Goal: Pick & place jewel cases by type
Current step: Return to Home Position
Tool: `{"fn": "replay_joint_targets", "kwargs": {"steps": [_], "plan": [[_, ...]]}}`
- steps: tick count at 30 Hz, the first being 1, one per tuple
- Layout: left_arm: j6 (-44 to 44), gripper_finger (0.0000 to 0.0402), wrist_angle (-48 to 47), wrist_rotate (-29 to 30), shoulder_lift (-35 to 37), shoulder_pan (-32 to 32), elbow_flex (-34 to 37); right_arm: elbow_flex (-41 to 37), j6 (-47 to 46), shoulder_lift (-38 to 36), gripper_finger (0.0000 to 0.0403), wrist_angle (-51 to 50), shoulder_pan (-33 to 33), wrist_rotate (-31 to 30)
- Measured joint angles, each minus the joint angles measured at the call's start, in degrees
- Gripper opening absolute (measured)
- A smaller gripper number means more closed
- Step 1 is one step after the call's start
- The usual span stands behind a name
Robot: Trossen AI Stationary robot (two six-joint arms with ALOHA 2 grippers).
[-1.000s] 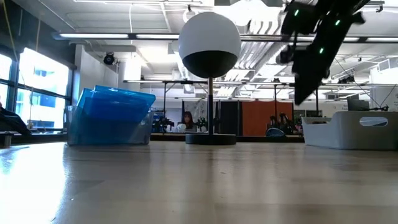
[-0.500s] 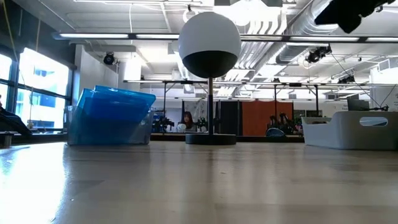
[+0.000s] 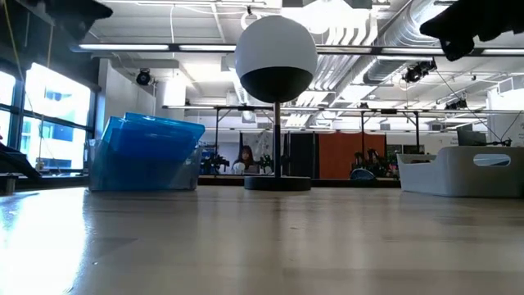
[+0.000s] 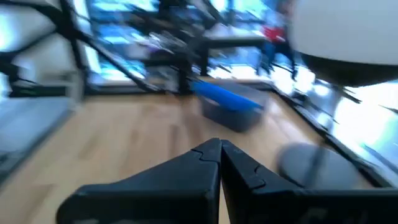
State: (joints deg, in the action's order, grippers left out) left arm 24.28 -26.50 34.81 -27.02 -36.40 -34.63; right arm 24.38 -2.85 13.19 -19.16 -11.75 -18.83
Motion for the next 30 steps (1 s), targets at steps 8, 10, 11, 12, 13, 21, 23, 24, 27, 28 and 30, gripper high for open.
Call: {"fn": "replay_joint_targets", "kwargs": {"steps": [8,10,11,12,13,21,23,24,27,28,30], "plan": [[-16.67,0.0182,30.23,-0.84,26.92,0.19,27.64,-6.27,6.19,-7.45,0.0001,9.99,0.0,10.84],[-21.14,0.0182,35.88,-4.05,26.6,0.7,29.76,-6.96,6.19,-10.42,0.0,10.17,0.0,10.83],[-23.34,0.0182,36.33,-6.0,26.59,1.28,30.43,-7.43,6.02,-11.7,0.0,10.51,0.0,10.88],[-25.02,0.0182,36.91,-7.37,25.84,1.88,30.66,-7.78,5.79,-12.94,0.0,10.56,0.0,11.28],[-25.45,0.0182,38.13,-8.39,25.07,2.89,30.94,-8.38,5.48,-12.95,0.0001,10.78,0.04,12.2],[-22.77,0.0182,40.13,-23.0,26.39,13.96,33.69,-16.09,5.62,-12.85,0.0,19.56,0.0,15.73],[-22.58,0.0182,39.15,-24.71,25.82,16.4,33.74,-18.01,6.31,-12.87,0.0001,23.6,0.0,15.49],[-22.59,0.0182,39.08,-25.33,25.72,17.42,33.75,-19.12,6.35,-12.87,0.0001,25.01,0.0,15.36],[-22.51,0.0182,36.86,-24.86,25.74,19.63,33.77,-22.46,6.54,-12.85,0.0002,28.49,0.07,15.17],[-22.19,0.0182,35.1,-24.83,25.72,20.08,33.79,-23.36,7.61,-12.84,0.0002,29.81,0.07,15.08],[-20.68,0.0182,31.92,-25.03,25.65,20.46,33.79,-23.73,11.35,-12.77,0.0002,29.56,0.07,13.93]]}}
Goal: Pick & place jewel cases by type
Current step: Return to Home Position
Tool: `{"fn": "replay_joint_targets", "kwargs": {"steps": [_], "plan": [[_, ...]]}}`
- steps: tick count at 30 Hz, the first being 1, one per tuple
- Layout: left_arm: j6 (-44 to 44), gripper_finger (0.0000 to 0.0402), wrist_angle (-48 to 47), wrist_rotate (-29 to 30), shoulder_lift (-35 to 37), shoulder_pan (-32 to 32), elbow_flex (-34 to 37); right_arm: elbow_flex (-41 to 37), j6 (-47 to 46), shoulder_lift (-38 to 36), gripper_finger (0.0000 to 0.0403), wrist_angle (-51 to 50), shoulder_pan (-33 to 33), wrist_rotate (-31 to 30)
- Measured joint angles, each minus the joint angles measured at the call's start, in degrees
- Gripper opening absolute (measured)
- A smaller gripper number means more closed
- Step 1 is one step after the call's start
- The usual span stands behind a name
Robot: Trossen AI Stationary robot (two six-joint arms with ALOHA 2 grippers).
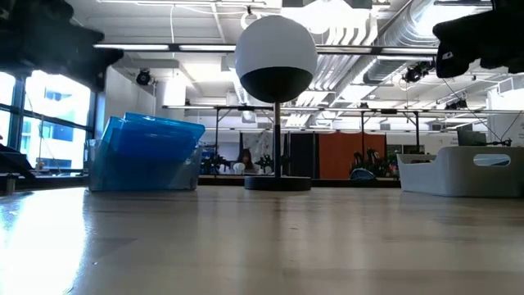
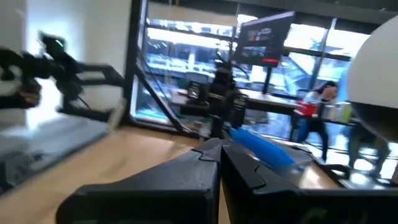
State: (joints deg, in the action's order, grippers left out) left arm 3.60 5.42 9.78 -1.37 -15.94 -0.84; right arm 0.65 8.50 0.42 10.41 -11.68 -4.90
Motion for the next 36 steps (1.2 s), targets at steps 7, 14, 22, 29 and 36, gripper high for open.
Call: {"fn": "replay_joint_targets", "kwargs": {"steps": [7,14,22,29,36], "plan": [[1.18,0.0182,-3.09,-1.14,-0.32,-0.17,0.04,-0.07,0.53,0.01,0.0001,-0.76,0.0,-3.73],[1.18,0.0182,-3.2,-1.16,-0.3,-0.17,0.09,-0.07,-0.83,0.11,0.0004,-0.89,0.0,-3.72],[1.2,0.0182,-3.24,-1.31,-0.3,-0.17,0.11,-0.1,-0.82,0.11,0.0004,-0.89,0.0,-3.72],[1.2,0.0182,-3.26,-1.29,-0.3,-0.17,0.11,-0.1,-0.71,0.11,0.0008,-0.89,0.0,-3.71],[1.2,0.0182,-3.28,-1.29,-0.3,-0.17,0.11,-0.12,-0.73,0.11,0.0001,-0.91,0.0,-3.72]]}}
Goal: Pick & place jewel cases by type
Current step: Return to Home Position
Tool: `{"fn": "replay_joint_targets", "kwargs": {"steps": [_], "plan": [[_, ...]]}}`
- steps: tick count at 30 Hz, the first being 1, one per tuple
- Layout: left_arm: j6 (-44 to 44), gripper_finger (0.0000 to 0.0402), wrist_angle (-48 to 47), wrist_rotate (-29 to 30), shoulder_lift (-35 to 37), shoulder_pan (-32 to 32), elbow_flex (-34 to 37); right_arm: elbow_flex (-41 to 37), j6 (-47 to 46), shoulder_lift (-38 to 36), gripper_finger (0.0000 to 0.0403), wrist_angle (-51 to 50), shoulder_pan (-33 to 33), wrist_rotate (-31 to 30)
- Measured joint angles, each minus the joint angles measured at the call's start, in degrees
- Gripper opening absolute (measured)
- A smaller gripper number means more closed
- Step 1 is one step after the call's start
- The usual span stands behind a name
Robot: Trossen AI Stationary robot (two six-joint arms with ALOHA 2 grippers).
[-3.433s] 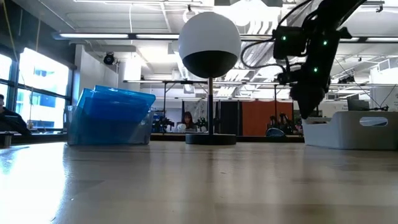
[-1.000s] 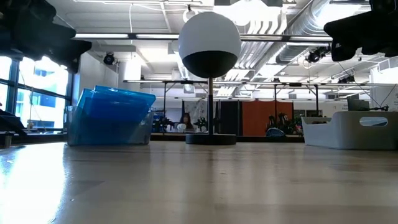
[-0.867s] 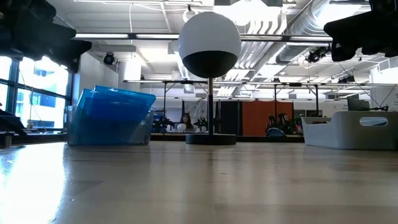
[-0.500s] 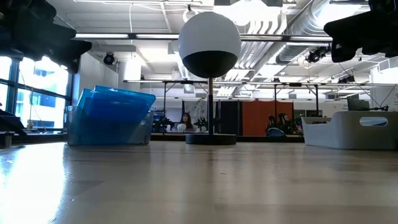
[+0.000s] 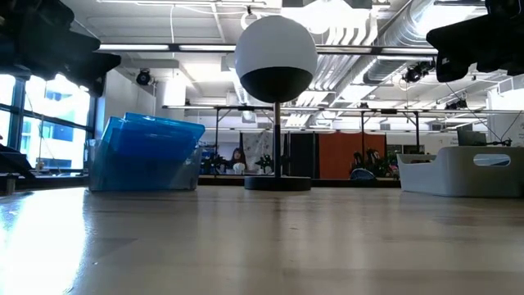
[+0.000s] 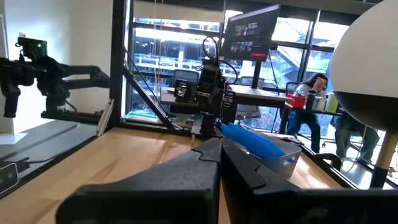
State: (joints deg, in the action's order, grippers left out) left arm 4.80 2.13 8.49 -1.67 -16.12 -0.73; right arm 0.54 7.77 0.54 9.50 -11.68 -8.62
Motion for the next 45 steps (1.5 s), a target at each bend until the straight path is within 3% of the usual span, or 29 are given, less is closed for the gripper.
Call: {"fn": "replay_joint_targets", "kwargs": {"steps": [45], "plan": [[0.02,0.0182,-0.02,0.08,0.0,0.0,0.0,-0.04,-0.02,0.0,0.0004,0.0,0.0,0.0]]}}
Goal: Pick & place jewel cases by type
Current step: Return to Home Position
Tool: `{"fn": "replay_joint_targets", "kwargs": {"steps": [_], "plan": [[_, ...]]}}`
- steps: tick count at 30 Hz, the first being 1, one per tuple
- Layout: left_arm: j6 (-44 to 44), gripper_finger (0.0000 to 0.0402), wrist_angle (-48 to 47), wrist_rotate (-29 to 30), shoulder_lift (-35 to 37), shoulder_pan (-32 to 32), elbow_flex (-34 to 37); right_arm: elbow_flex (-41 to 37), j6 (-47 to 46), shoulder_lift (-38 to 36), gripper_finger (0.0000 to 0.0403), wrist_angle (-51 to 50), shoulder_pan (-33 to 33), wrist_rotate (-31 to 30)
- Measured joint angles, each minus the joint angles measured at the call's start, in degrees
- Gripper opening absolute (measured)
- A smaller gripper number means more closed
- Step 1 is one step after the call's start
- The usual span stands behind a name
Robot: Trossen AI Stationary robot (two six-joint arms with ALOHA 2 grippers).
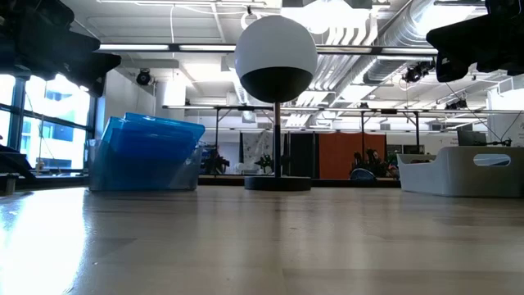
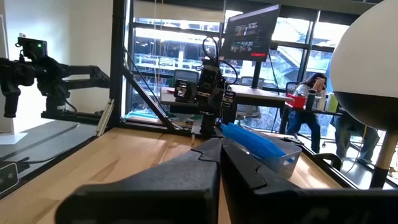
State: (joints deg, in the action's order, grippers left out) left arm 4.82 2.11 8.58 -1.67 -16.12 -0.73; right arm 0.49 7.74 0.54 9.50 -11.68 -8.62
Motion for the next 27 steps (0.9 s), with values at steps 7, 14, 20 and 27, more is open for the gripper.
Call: {"fn": "replay_joint_targets", "kwargs": {"steps": [7,14,20,27], "plan": [[0.0,0.0182,0.0,-0.02,0.0,0.0,0.0,-0.02,-0.11,0.0,0.0006,0.0,0.0,0.0],[0.0,0.0182,0.0,-0.02,0.0,-0.01,0.0,-0.02,0.03,0.0,0.0001,0.0,0.0,0.01],[0.0,0.0182,0.01,-0.02,0.0,-0.01,0.0,-0.02,0.04,0.0,0.0006,0.0,0.0,0.0],[0.0,0.0182,0.02,-0.02,-0.01,0.0,0.0,-0.02,0.01,-0.01,0.0007,0.0,0.0,0.02]]}}
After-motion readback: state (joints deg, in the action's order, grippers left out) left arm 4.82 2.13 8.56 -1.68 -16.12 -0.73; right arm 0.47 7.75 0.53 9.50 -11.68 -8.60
